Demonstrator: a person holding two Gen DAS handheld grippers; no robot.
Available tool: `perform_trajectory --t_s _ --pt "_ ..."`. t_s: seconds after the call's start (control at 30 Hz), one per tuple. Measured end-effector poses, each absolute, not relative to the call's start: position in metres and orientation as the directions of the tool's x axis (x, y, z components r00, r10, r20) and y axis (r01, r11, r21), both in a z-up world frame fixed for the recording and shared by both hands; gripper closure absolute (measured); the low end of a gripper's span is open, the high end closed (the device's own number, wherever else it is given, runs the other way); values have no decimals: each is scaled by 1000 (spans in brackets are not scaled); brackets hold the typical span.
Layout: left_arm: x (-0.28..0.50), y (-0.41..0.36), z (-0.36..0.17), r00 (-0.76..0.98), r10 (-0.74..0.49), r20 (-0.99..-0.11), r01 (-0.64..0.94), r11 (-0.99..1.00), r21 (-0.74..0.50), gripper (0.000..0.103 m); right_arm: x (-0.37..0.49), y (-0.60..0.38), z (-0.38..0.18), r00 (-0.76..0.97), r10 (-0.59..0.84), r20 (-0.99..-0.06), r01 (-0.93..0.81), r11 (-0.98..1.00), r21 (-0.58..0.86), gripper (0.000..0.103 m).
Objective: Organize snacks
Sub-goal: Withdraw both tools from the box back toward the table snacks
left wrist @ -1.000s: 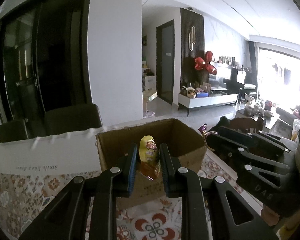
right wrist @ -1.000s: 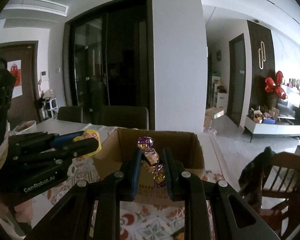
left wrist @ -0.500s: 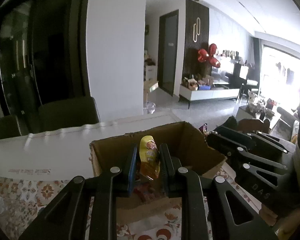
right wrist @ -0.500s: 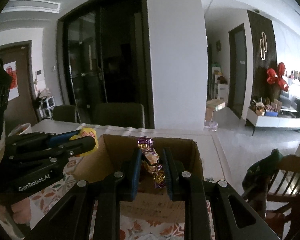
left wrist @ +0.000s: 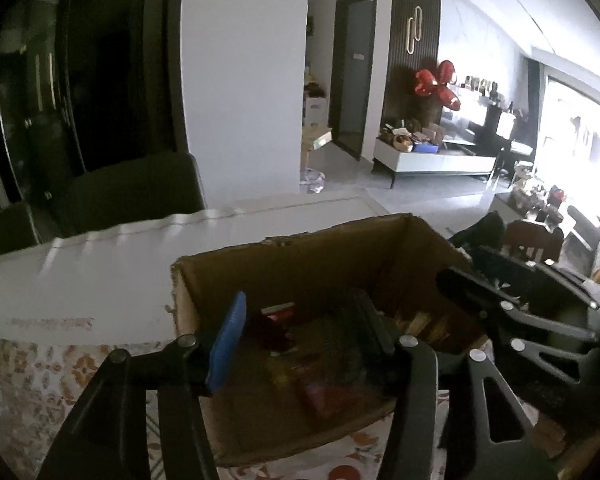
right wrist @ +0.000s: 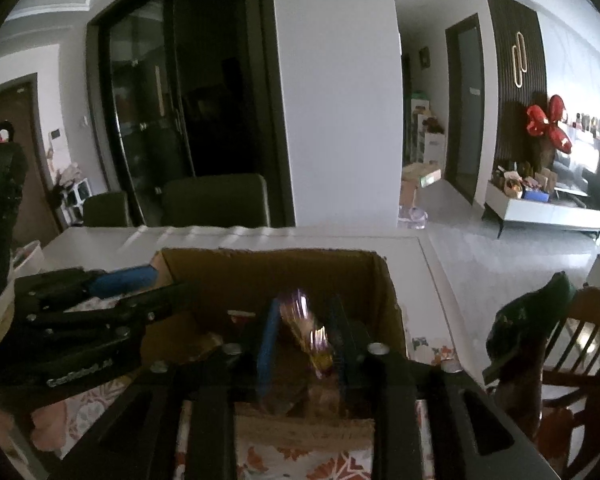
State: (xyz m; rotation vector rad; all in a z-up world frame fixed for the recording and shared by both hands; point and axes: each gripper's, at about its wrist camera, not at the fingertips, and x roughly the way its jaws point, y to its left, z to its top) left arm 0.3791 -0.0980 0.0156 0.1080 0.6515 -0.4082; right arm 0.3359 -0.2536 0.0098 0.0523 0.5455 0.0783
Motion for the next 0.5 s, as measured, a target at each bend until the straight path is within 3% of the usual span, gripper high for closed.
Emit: perform_trajectory --t_s 0.13,0.5 --pt "365 -96 20 746 -324 -582 400 916 3 45 327 -256 9 865 56 -499 -28 998 64 55" --pt "301 -85 38 799 -339 -497 418 907 55 45 278 -252 17 884 53 -464 -18 997 80 55"
